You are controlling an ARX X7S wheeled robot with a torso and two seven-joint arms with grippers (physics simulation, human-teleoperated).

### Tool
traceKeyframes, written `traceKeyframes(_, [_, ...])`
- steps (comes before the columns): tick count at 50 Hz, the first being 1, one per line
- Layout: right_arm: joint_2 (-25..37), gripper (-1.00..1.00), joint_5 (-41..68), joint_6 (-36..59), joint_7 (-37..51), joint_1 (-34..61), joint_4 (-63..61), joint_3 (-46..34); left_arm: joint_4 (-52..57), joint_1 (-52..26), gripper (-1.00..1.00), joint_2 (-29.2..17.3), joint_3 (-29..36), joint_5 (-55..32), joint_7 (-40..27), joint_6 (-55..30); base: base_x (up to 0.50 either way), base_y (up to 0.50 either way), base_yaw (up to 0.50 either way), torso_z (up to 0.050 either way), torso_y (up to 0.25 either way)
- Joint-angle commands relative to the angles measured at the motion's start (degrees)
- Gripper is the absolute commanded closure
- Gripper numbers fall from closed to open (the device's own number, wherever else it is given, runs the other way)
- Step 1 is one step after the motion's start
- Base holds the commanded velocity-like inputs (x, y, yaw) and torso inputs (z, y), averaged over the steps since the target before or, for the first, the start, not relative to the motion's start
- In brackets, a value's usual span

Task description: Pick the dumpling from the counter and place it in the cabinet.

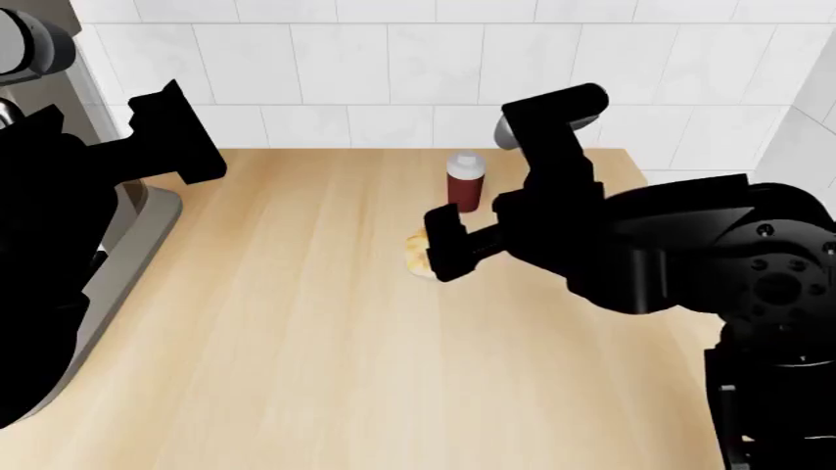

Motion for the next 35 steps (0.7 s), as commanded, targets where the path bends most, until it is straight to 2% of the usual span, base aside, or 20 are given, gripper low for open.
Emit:
traceKeyframes(1, [-0.1, -1.00, -2.7, -1.8, -3.1, 1.1, 2.1, -3.4, 0.0, 0.2, -1.00, -0.2, 0.2, -0.1, 0.0, 0.4, 0.00, 0.00, 0.00, 0.000, 0.000])
traceKeyframes(35, [-1.0, -1.00, -6.4, -3.9, -8.5, 2.7, 5.1, -10.9, 0.2, 0.8, -1.00, -0.8, 0.6, -0.4, -0.1, 1.5, 0.00, 0.00, 0.00, 0.000, 0.000])
